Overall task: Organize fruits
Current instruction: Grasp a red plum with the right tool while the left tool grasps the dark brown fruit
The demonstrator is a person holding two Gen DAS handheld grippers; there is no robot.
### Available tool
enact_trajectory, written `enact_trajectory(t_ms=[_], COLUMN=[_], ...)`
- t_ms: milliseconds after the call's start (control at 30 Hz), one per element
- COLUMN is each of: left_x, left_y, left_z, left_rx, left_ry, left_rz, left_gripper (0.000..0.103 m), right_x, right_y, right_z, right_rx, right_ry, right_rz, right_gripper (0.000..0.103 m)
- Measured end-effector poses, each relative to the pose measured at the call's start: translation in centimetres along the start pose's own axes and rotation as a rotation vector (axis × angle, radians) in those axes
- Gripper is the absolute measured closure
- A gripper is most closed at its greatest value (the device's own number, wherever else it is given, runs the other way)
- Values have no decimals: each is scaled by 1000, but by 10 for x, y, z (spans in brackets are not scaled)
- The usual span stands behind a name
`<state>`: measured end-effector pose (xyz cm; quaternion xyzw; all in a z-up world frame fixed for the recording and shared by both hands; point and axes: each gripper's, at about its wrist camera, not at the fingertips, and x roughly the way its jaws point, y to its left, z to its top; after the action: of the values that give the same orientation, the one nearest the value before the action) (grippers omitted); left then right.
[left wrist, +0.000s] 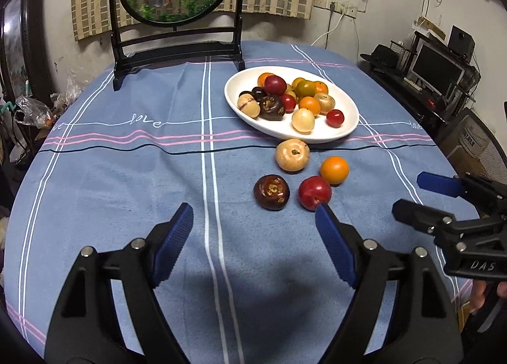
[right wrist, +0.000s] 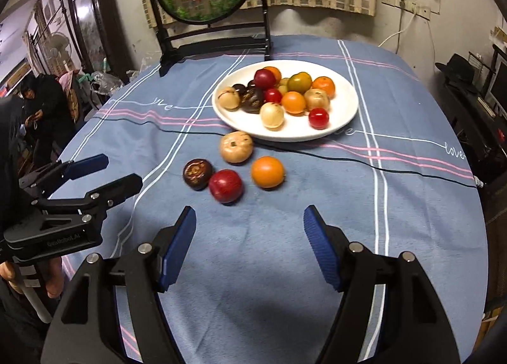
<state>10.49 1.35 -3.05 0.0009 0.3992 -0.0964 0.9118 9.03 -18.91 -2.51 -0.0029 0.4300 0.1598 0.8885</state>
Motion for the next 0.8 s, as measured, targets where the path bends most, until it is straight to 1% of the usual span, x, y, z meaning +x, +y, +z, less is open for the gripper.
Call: enact_trajectory(t_ms=[100,233,367,467,567,633,700,733,800], left_x=[-1,-1,-2,1,3,2,2,2,2], left_y=[3,11,31,47,60,65,69,69,70], left_z=[-2,-6,-11,-16,-21,-23,-25,-25,-25], left_rx=[-3,-17,-55,-82,-105,-115,-120,-121,-123], left_ry=[0,5,0,16,26,28,29,29,29], left_rz=[7,12,35,55,58,57,56,57,55], left_gripper=[22,22,22,20,20,20,20,20,20], right_x=[8,32,50,61,73,83,96,102,114], right_y=[6,13,19,25,31,30,29,29,29], right_z=[0,3,7,11,17,20,22,22,22], right_rx=[1,1,-4,-17,-40,-40,-34,-32,-28], right_ry=[19,63,86,101,91,107,136,145,163], right_rz=[24,53,50,58,46,29,31,29,34], right_gripper=[32,32,32,32,32,32,32,34,47])
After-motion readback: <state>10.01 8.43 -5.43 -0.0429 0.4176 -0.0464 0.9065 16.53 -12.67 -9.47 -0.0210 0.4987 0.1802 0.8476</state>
